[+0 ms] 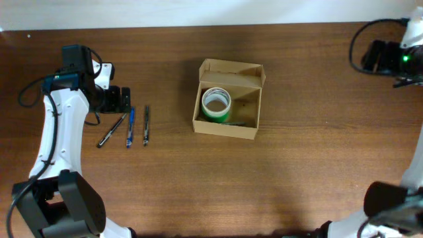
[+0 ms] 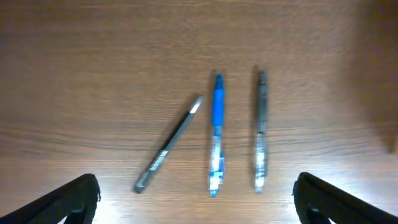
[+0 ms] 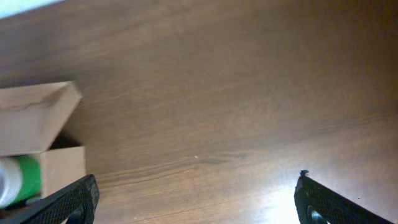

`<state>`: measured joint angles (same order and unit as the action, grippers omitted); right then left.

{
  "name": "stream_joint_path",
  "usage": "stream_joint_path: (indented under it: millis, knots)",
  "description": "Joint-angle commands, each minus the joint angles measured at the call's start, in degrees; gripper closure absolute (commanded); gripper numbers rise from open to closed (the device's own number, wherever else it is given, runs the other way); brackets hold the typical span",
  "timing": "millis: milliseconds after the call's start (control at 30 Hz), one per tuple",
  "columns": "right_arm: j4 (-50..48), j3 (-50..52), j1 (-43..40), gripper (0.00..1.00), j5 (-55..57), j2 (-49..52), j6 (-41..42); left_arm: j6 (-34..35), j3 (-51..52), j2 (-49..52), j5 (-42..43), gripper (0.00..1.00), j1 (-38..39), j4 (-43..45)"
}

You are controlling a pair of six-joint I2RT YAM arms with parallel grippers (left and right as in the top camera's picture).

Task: Pack container
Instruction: 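Retract the right arm and reach the left gripper to the black pen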

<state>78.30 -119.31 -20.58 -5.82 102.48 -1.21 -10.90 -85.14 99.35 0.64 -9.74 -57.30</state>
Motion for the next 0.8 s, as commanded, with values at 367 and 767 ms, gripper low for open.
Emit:
stream_joint_path:
  millis: [367,767]
  knots:
    - [0.2,0.3,-1.6,0.01,0.1,4.1,2.1,-23.6,-0.3,14.0,-6.9,0.21,-5.1,-2.9]
    - [-1.8,0.3,-1.6,0.01,0.1,4.1,2.2,-34.2,-0.3,15.6,0.5,0.25,-6.2,-4.3]
